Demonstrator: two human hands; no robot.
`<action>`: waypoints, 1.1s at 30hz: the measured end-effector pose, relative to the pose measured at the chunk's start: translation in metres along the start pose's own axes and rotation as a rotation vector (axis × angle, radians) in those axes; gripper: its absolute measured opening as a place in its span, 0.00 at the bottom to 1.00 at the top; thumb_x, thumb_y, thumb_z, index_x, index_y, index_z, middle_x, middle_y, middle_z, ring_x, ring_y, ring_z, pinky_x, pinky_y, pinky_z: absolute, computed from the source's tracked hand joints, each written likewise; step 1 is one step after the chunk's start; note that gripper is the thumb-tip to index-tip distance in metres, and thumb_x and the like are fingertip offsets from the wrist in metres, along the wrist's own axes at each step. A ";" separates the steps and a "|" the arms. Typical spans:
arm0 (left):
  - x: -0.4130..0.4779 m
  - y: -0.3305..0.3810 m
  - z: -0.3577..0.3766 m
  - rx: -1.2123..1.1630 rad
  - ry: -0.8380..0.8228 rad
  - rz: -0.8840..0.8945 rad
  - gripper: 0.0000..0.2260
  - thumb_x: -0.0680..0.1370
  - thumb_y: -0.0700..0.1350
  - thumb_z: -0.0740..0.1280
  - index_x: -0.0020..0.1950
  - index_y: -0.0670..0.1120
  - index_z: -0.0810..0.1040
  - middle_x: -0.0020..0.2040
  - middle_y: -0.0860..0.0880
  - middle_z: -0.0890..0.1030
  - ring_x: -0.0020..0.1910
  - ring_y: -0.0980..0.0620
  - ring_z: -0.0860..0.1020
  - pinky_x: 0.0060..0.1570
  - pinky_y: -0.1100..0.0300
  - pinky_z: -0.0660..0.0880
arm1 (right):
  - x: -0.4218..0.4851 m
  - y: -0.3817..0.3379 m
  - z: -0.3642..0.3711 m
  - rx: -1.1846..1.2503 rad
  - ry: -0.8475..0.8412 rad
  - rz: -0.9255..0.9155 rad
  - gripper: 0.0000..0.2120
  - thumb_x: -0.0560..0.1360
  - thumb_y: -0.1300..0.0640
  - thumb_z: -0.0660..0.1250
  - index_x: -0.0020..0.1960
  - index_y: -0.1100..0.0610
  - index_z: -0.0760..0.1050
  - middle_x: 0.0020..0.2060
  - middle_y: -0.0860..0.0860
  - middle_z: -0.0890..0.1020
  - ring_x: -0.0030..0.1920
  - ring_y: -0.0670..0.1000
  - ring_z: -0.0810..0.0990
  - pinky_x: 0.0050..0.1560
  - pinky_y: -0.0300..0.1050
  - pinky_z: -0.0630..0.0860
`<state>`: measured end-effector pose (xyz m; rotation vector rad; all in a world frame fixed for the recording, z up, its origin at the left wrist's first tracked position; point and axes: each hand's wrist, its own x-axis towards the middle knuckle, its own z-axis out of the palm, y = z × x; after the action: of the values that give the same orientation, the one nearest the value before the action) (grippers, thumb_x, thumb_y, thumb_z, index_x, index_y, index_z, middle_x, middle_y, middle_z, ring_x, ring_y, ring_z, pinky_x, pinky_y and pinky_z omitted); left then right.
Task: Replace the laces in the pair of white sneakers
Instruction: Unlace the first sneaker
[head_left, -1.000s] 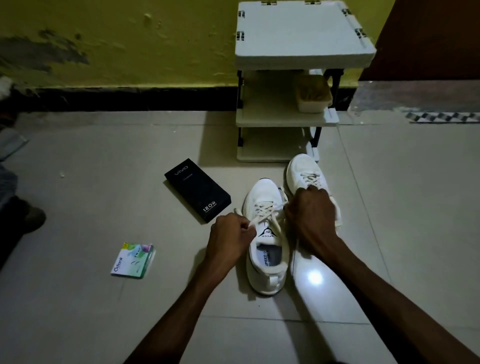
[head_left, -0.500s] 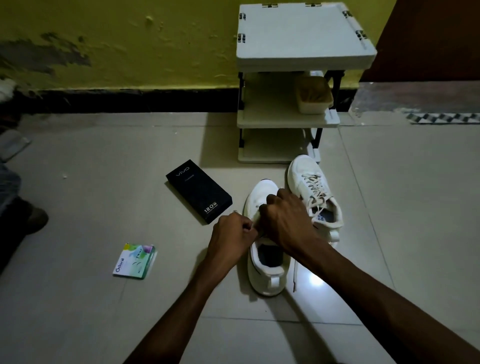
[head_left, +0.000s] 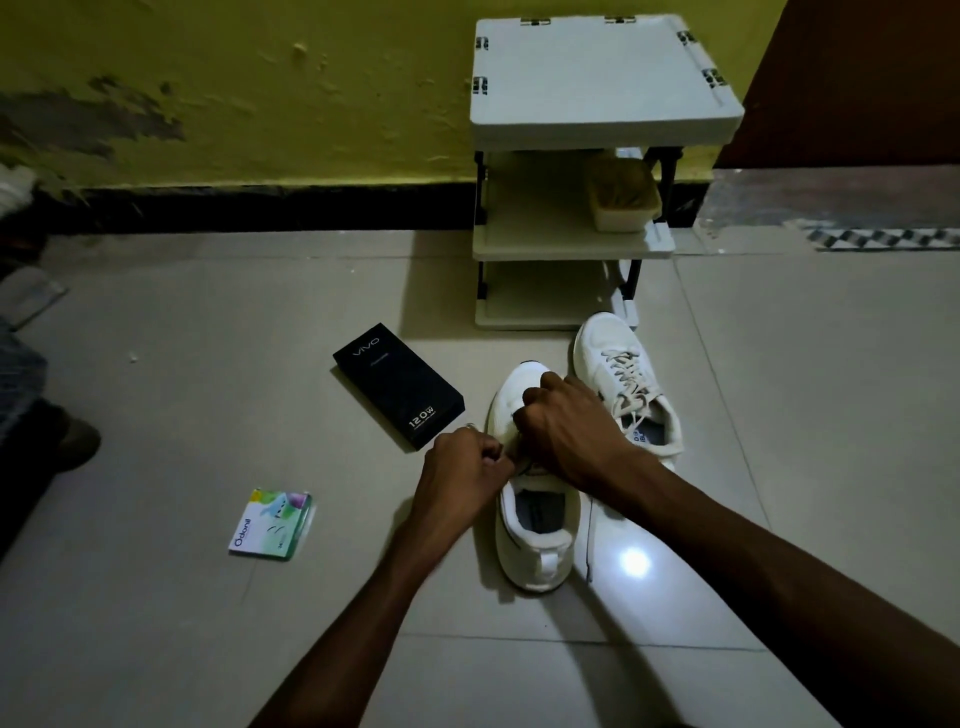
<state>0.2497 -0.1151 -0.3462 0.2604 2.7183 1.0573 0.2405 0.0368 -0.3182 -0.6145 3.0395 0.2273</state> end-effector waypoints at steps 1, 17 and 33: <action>0.000 0.000 0.000 0.003 -0.001 0.001 0.22 0.74 0.43 0.69 0.24 0.45 0.61 0.23 0.51 0.62 0.25 0.56 0.63 0.31 0.60 0.59 | 0.000 0.001 -0.001 0.009 0.010 0.013 0.05 0.65 0.55 0.76 0.37 0.55 0.81 0.34 0.53 0.81 0.41 0.57 0.78 0.39 0.50 0.74; 0.003 0.002 0.002 -0.020 -0.065 -0.044 0.16 0.74 0.48 0.68 0.30 0.40 0.78 0.29 0.46 0.80 0.27 0.52 0.73 0.33 0.59 0.71 | -0.021 0.029 -0.017 0.586 0.324 0.496 0.07 0.72 0.57 0.71 0.50 0.54 0.81 0.42 0.50 0.82 0.40 0.51 0.80 0.42 0.44 0.76; -0.002 0.019 -0.008 0.277 -0.097 -0.034 0.11 0.74 0.46 0.68 0.33 0.45 0.72 0.37 0.41 0.79 0.40 0.43 0.79 0.34 0.59 0.65 | -0.008 0.001 -0.003 0.132 0.031 -0.028 0.06 0.74 0.58 0.67 0.47 0.59 0.79 0.43 0.57 0.80 0.46 0.60 0.79 0.41 0.51 0.74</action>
<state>0.2508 -0.1072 -0.3270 0.2996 2.7648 0.6385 0.2473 0.0399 -0.3144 -0.6559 3.0420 0.0160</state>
